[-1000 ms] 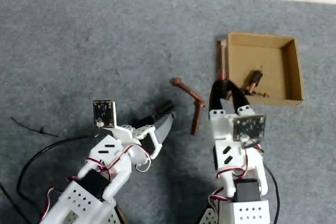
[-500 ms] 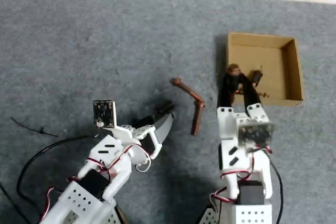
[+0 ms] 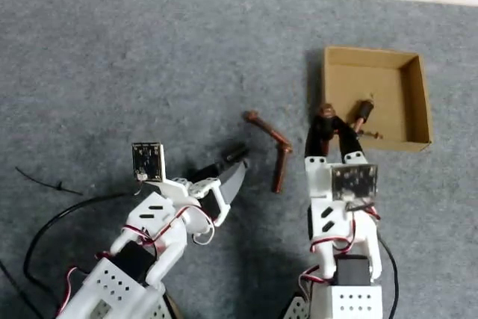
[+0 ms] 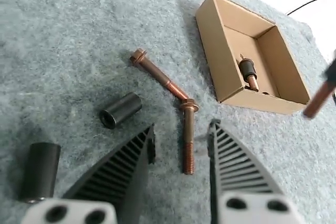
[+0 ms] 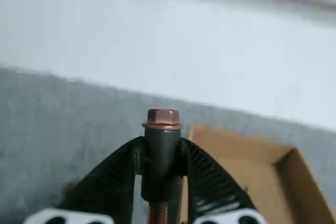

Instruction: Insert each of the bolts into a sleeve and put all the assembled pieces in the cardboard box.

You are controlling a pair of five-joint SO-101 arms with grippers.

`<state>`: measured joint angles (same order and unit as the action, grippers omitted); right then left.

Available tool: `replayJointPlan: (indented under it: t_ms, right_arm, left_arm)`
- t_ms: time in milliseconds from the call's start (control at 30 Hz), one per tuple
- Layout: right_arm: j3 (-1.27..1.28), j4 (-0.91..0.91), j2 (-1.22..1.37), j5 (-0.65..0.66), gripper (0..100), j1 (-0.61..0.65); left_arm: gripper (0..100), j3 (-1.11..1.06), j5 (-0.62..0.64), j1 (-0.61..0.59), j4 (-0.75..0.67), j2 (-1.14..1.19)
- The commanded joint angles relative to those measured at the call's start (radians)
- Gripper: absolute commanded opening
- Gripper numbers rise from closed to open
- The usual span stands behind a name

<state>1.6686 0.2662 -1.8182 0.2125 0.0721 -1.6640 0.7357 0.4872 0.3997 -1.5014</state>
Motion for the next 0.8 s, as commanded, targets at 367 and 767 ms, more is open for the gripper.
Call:
replayJointPlan:
  t_ms: [367,767]
  right_arm:
    - [-0.128,0.051,0.234,-0.009,0.5,-0.074]
    - [-0.817,0.051,1.218,-0.304,0.5,-0.191]
  left_arm:
    - [16,0.004,-0.005,-0.005,-0.017,-0.01]
    - [16,0.004,-0.006,-0.012,-0.017,-0.01]
